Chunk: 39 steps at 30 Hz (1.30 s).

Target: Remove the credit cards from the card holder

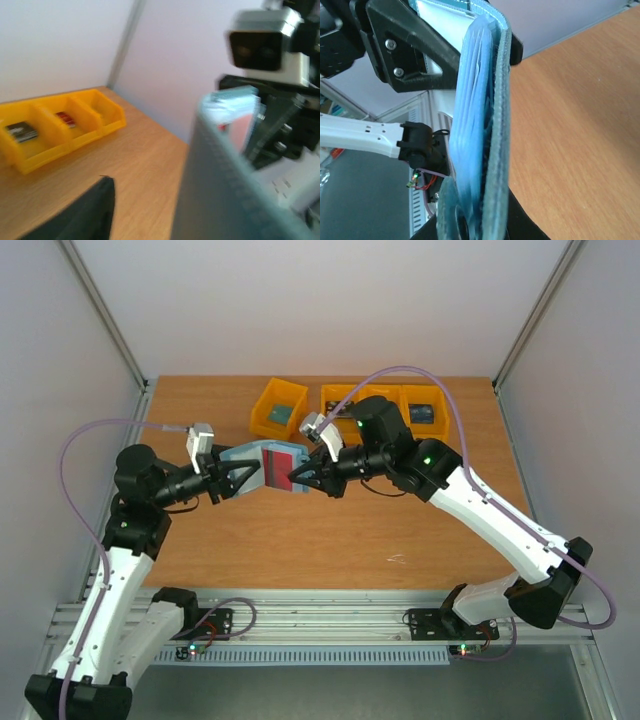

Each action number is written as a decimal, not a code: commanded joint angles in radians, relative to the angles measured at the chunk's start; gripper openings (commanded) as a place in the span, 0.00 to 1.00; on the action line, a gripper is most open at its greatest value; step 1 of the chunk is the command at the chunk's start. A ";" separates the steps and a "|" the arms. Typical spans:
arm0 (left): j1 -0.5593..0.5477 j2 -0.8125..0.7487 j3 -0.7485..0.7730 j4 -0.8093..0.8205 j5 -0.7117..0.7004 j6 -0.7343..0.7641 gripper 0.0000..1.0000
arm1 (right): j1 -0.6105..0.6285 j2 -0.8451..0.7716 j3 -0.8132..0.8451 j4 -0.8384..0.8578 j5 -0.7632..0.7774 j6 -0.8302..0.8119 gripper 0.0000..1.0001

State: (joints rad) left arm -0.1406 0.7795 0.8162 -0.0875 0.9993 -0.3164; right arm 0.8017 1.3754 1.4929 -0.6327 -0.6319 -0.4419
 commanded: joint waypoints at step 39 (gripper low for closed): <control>0.005 -0.007 -0.134 0.067 0.011 0.016 0.25 | 0.063 0.158 0.247 -0.208 -0.027 0.033 0.01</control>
State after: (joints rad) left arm -0.1448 0.7780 0.6910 -0.0944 0.9909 -0.2729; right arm 0.8593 1.5986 1.7576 -0.9325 -0.4980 -0.3435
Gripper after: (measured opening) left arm 0.250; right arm 0.074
